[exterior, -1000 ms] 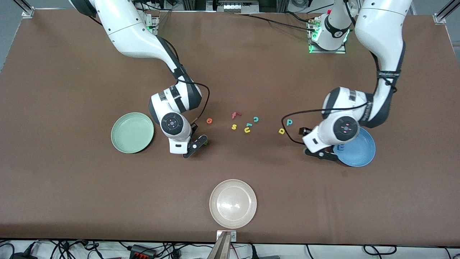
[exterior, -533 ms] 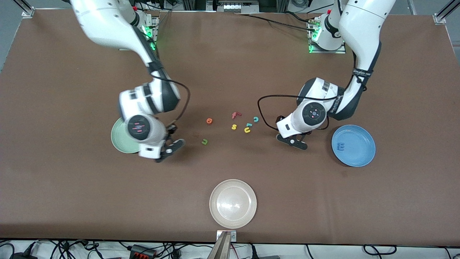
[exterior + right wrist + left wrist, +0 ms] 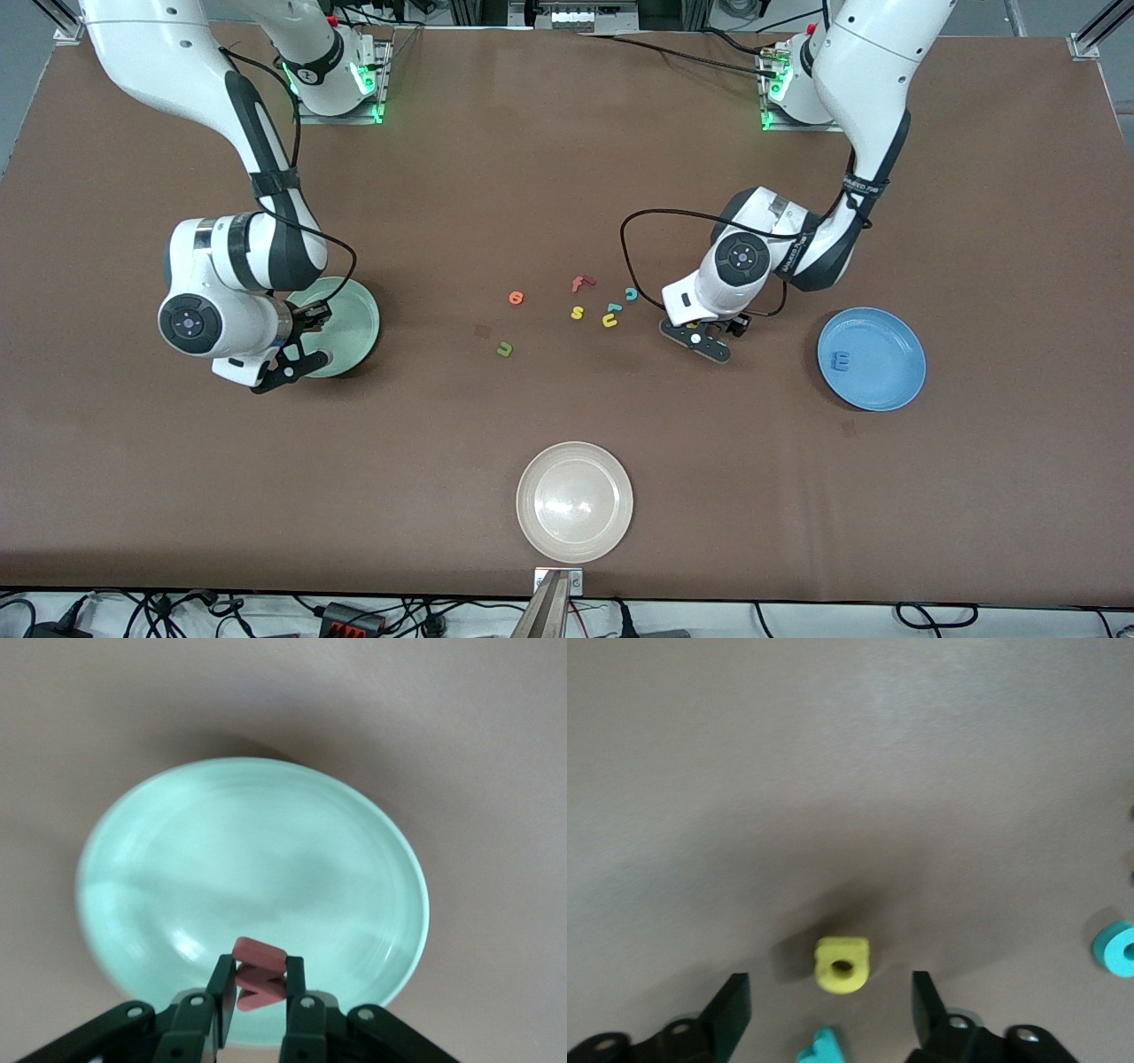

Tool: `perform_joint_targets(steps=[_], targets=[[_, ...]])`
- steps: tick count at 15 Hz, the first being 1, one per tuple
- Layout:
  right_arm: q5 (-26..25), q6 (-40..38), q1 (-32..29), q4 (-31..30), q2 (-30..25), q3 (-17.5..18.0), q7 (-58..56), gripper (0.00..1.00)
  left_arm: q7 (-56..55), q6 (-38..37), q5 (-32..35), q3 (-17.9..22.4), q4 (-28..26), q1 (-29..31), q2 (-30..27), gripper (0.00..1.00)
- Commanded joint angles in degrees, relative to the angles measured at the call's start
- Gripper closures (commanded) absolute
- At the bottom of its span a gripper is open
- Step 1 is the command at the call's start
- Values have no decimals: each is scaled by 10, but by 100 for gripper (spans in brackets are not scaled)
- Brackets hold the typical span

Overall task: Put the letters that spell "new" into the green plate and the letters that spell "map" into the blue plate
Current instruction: 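Lower the pink m onto the green plate while the left gripper grasps yellow a, then place the yellow a on the blue plate while the right gripper reaches green c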

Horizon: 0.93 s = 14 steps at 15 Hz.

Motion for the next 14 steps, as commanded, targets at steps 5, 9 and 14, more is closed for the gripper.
perform_joint_targets(steps=[5, 9, 14], targets=[[-2, 68, -9, -50, -6, 1, 14, 26, -3, 27, 17, -1, 0, -4, 15, 54], [4, 65, -4, -28, -27, 5, 33, 0, -2, 12, 17, 1, 2, 2, 9, 87], [61, 69, 31, 72, 13, 48, 124, 0, 7, -95, 17, 8, 34, 61, -46, 87]])
